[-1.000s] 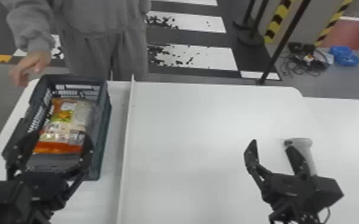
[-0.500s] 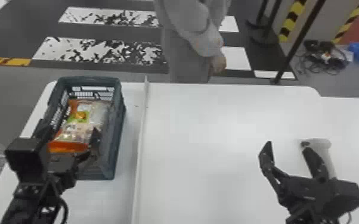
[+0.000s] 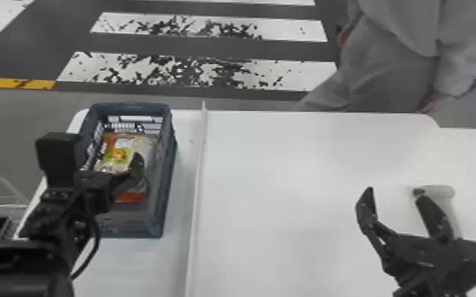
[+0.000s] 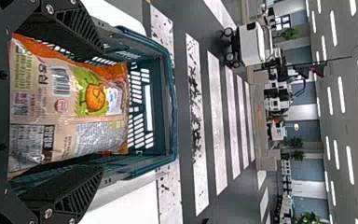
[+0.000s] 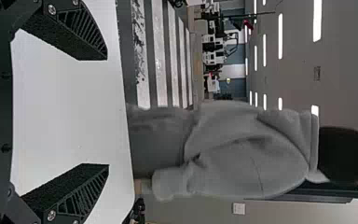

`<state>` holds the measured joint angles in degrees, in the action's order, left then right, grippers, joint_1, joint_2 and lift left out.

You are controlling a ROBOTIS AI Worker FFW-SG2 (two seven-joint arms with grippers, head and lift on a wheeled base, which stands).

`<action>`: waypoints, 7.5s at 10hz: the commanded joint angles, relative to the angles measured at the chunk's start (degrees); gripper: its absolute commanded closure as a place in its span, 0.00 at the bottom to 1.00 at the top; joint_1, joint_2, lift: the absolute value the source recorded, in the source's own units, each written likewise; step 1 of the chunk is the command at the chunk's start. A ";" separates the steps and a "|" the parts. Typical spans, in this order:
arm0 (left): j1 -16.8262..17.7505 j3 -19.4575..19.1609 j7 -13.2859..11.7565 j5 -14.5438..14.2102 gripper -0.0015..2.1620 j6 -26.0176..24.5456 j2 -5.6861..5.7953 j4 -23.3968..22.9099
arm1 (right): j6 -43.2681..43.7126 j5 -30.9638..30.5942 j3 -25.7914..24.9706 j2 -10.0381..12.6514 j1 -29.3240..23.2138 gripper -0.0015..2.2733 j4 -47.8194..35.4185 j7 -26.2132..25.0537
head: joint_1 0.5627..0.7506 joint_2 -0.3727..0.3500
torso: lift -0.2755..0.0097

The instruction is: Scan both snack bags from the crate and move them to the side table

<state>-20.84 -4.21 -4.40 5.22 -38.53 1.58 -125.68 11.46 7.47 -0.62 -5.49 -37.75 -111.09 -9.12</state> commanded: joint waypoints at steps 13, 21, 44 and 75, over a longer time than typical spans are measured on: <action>18.73 -2.12 -10.37 6.29 0.52 -22.43 0.18 20.39 | -0.53 -0.53 0.18 -0.05 0.39 0.05 -0.09 0.15 | 0.70 0.53 | 0.70; 13.98 -9.06 -7.56 -4.52 0.99 -24.71 -0.70 7.12 | -0.70 -0.61 0.26 0.04 0.31 0.05 -0.09 0.15 | 0.70 0.57 | 0.70; 11.43 29.44 10.28 -7.86 0.99 -10.30 -1.73 9.49 | -1.58 -1.32 0.09 0.65 0.04 0.05 -1.32 0.06 | 0.70 0.06 | 0.70; -17.04 -1.50 -9.40 -11.20 0.04 45.07 1.23 2.55 | -8.61 -4.57 0.79 0.92 1.36 0.98 0.26 9.03 | 0.70 0.46 | 0.70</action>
<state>-37.79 -5.57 -13.74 -5.76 5.52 2.90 -123.46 4.08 3.37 0.20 -4.53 -36.45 -110.69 -0.71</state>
